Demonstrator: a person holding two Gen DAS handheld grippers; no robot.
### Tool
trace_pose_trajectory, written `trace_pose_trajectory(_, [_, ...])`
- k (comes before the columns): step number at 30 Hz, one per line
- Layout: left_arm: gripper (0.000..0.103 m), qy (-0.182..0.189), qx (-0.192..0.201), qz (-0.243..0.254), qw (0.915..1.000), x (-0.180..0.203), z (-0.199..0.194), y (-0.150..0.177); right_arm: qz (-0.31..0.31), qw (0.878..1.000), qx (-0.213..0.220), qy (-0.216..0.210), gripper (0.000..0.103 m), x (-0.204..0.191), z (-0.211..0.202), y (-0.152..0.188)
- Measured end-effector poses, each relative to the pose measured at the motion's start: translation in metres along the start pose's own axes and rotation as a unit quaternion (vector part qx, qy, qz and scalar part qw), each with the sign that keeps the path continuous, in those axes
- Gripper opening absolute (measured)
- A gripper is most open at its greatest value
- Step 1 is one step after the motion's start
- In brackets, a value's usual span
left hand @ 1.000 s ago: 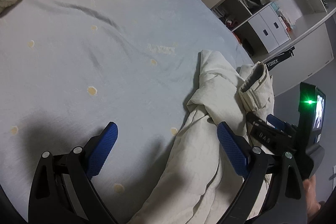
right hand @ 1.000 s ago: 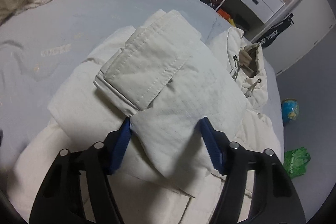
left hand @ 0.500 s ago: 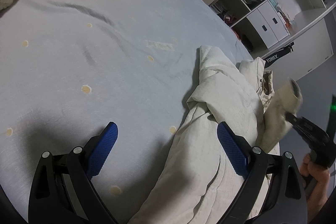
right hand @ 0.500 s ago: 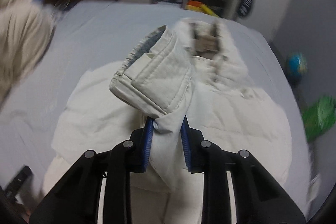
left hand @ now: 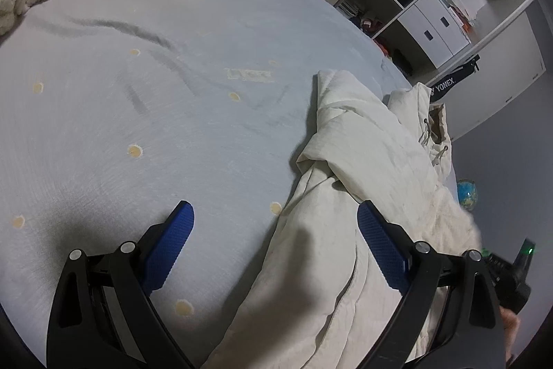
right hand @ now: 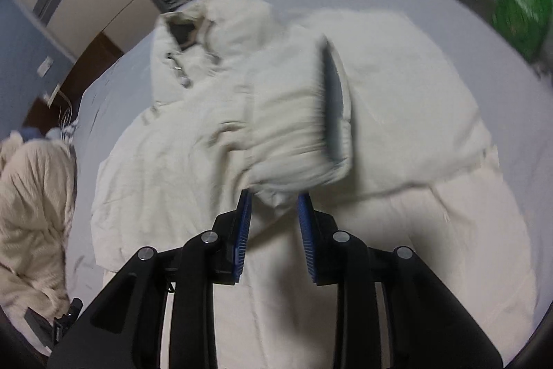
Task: Fold large clothes
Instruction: 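Lift the cuff with the right tool and refold it onto the body, then open the right tool and withdraw it from the jacket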
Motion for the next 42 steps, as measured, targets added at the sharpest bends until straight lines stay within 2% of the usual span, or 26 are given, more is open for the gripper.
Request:
trace_pose_trajectory(3, [0.092,-0.001,-0.001,0.006,1.0000,0.002,0.000,0.001,0.044,0.999,-0.008,-0.023,0.034,0.023,0.001,0.006])
trace_pose_trajectory(5, [0.092,-0.002,-0.002,0.009,1.0000,0.003,0.000,0.001,0.053,0.998,-0.005,-0.032,0.045,0.033,-0.001,0.006])
trace_pose_trajectory(8, [0.092,-0.002,-0.002,0.014,0.9999,0.005,0.000,0.002,0.075,0.996,0.004,-0.042,0.050,0.046,-0.003,0.002])
trace_pose_trajectory(16, [0.092,-0.004,0.000,0.019,0.9998,0.008,0.000,0.003,0.113,0.993,0.013,-0.043,0.052,0.052,0.009,-0.022])
trace_pose_trajectory(18, [0.092,-0.004,-0.001,0.020,0.9998,0.008,0.000,0.003,0.112,0.993,-0.001,-0.035,0.049,0.050,0.022,-0.026])
trace_pose_trajectory(20, [0.092,-0.004,-0.001,0.022,0.9997,0.009,0.000,0.003,0.106,0.994,-0.009,-0.026,0.031,0.049,0.028,-0.026])
trace_pose_trajectory(23, [0.092,-0.004,-0.002,0.032,0.9995,0.012,0.001,0.004,0.094,0.995,-0.002,-0.035,0.014,0.049,0.028,-0.032])
trace_pose_trajectory(25, [0.092,-0.001,-0.003,0.039,0.9992,0.014,0.001,0.005,0.087,0.995,0.009,-0.043,0.012,0.051,0.022,-0.040])
trace_pose_trajectory(30, [0.092,0.011,-0.001,0.057,0.9983,0.022,0.000,0.007,0.087,0.994,0.050,-0.031,0.011,0.066,0.001,-0.062])
trace_pose_trajectory(33, [0.092,0.014,-0.002,0.061,0.9980,0.024,0.001,0.008,0.071,0.997,0.042,-0.002,0.012,0.074,0.003,-0.060])
trace_pose_trajectory(36, [0.092,0.017,-0.002,0.065,0.9977,0.026,0.000,0.008,0.063,0.998,0.014,0.012,0.017,0.081,0.015,-0.049])
trace_pose_trajectory(37, [0.092,0.018,-0.002,0.067,0.9976,0.026,0.000,0.008,0.058,0.998,0.010,0.015,0.022,0.082,0.016,-0.046])
trace_pose_trajectory(39, [0.092,0.020,-0.002,0.070,0.9974,0.028,0.000,0.008,0.051,0.999,0.004,0.018,0.038,0.084,0.015,-0.041])
trace_pose_trajectory(40, [0.092,0.020,-0.002,0.071,0.9973,0.029,0.000,0.008,0.049,0.999,0.004,0.022,0.051,0.085,0.012,-0.039])
trace_pose_trajectory(42, [0.092,0.020,-0.002,0.073,0.9971,0.030,0.000,0.009,0.049,0.999,0.016,0.018,0.055,0.093,0.002,-0.037])
Point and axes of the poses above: each gripper's, at about its wrist camera, not at the fingertips, and z roughly the way its jaws point, x to its right, y to its underside, the point moved 3 cm from there along z, roughly the way its jaws point, and after that the axes turned 12 degrees about x, right-handed, at the moved point
